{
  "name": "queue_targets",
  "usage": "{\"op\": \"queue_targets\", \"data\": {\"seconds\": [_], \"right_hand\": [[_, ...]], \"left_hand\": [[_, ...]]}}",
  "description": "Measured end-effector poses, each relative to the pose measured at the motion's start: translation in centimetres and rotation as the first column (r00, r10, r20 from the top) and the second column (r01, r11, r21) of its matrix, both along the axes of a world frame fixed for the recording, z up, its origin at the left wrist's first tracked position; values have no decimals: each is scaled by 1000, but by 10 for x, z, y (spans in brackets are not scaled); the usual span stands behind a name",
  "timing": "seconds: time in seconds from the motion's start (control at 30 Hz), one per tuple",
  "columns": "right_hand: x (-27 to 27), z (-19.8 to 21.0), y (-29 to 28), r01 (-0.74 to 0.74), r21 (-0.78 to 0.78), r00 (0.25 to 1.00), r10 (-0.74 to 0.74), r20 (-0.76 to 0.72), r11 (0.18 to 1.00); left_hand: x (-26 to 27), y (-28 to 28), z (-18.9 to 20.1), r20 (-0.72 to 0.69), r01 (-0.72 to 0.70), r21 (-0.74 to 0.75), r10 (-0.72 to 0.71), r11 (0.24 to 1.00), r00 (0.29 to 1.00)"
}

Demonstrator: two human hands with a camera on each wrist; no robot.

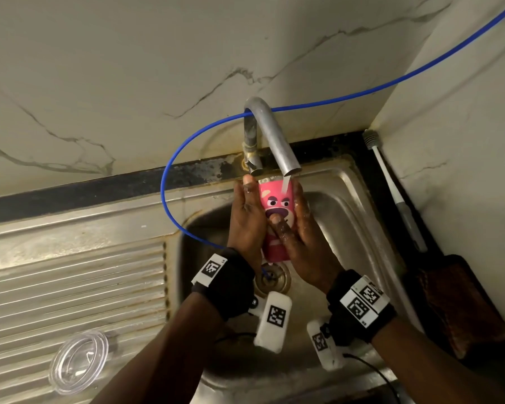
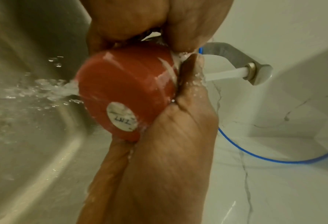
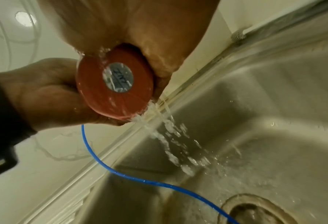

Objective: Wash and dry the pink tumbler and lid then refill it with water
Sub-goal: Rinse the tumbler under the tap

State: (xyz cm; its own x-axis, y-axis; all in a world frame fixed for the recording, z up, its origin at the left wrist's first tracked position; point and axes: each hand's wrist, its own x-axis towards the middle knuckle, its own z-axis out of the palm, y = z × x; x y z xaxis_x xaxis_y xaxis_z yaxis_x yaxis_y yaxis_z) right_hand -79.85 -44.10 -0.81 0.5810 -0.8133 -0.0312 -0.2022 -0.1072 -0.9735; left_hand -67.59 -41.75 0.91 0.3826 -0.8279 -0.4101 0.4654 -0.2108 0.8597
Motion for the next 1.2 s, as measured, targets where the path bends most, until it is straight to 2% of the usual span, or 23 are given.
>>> {"op": "queue_targets", "data": {"seconds": [0.13, 0.2, 0.33, 0.47, 0.53, 0.63, 0.77, 0.87, 0.93, 1.0, 1.07, 1.13, 1.2], "right_hand": [[6, 4, 5, 60, 187, 985, -89, 147, 981], [9, 10, 3, 99, 243, 968, -150, 200, 965], [12, 12, -9, 203, 283, 950, -259, 175, 937], [10, 10, -7, 147, 174, 976, -171, 134, 974], [8, 7, -2, 78, 93, 992, -87, 97, 993], [0, 2, 1, -16, 13, 1000, 16, 14, 1000], [-3, 5, -3, -37, -43, 998, 35, -46, 998], [1, 15, -7, 24, 87, 1000, -23, -5, 996], [6, 20, -12, 88, 174, 995, -94, 31, 981], [10, 27, -18, 200, 246, 977, -211, 20, 948], [11, 31, -24, 253, 349, 965, -263, -17, 903], [8, 33, -29, 253, 415, 963, -267, -24, 874], [7, 32, -30, 242, 358, 969, -242, -45, 902]], "left_hand": [[-2, 1, -4, 63, -41, -61, 45, 997, 997], [-6, 5, -4, 30, -23, -98, 26, 995, 999], [-17, 14, -7, -35, 70, -181, -78, 981, 996], [-20, 11, -3, -9, 4, -151, -6, 989, 1000], [-17, 9, -1, 6, -17, -57, 17, 998, 1000], [-6, 6, -2, -54, -11, 89, 16, 996, 998], [-2, 3, -8, -19, -57, 132, 60, 990, 998], [-8, 6, -16, 143, -55, 83, 43, 995, 989], [-13, 12, -24, 187, -29, 13, 27, 999, 982], [-22, 17, -28, 241, 5, -40, 5, 999, 971], [-33, 23, -29, 284, 54, -119, -18, 991, 959], [-38, 27, -24, 252, 96, -206, -42, 974, 967], [-35, 27, -21, 143, 107, -195, -80, 975, 987]]}}
